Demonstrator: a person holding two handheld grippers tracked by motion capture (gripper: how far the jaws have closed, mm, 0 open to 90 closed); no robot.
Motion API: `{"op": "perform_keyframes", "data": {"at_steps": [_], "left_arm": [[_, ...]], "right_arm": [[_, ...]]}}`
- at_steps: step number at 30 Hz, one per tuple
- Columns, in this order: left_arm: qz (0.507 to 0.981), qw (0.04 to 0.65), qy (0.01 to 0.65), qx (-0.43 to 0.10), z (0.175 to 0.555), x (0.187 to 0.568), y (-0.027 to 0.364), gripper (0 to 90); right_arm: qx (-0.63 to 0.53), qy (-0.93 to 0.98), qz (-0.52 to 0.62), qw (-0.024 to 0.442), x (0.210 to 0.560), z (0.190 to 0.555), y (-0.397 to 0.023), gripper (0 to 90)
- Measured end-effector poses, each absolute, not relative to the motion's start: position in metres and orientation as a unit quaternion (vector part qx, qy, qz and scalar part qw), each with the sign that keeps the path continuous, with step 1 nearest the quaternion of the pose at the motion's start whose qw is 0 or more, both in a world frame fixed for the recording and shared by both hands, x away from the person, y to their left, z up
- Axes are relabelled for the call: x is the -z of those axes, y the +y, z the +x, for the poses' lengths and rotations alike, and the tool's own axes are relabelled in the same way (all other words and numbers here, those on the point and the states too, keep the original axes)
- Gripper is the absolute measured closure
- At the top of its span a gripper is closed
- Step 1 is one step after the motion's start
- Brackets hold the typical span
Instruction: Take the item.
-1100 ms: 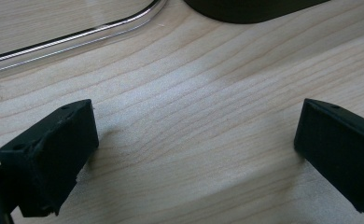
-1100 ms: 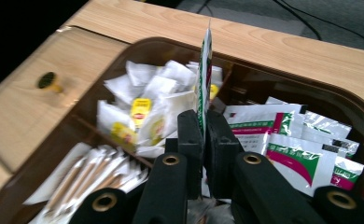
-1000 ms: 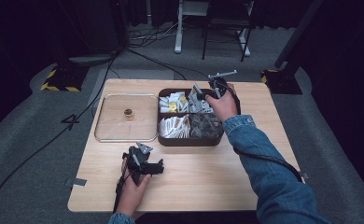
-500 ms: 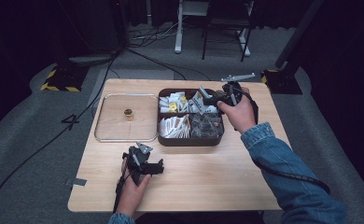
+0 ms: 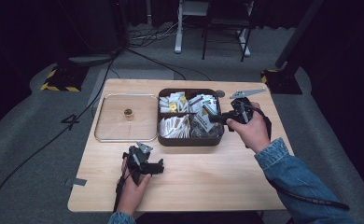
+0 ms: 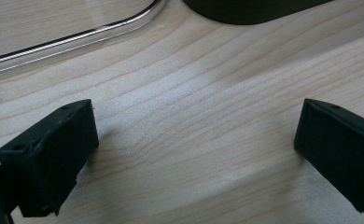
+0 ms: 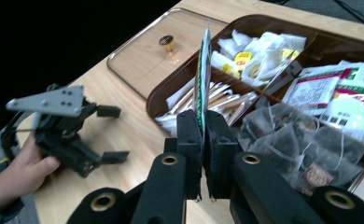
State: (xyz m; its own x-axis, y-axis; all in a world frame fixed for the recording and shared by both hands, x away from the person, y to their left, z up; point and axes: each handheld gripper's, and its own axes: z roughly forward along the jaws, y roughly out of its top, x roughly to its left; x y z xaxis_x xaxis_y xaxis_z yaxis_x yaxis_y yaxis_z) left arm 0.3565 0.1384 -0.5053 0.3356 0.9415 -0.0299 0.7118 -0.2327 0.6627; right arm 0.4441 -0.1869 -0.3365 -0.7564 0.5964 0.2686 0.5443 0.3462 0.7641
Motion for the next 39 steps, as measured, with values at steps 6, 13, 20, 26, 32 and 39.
{"op": "perform_keyframes", "data": {"at_steps": [6,13,20,26,32,39], "left_arm": [[0.761,0.298,0.543,-0.193,0.356,0.505,0.138,0.0],[0.761,0.298,0.543,-0.193,0.356,0.505,0.138,0.0],[0.761,0.298,0.543,-0.193,0.356,0.505,0.138,0.0],[0.762,0.298,0.542,-0.193,0.357,0.505,0.139,0.0],[0.762,0.298,0.541,-0.193,0.356,0.505,0.139,0.1],[0.762,0.298,0.541,-0.193,0.356,0.505,0.139,0.1]], "right_arm": [[-0.452,0.824,0.341,0.023,0.339,0.429,-0.194,86.8],[-0.447,0.832,0.328,0.012,0.344,0.410,-0.196,86.8],[-0.433,0.845,0.314,0.000,0.358,0.390,-0.194,86.8],[-0.431,0.851,0.301,-0.003,0.372,0.381,-0.193,86.8],[-0.434,0.848,0.303,-0.010,0.386,0.374,-0.196,86.8],[-0.422,0.853,0.306,-0.003,0.397,0.366,-0.201,86.8]]}}
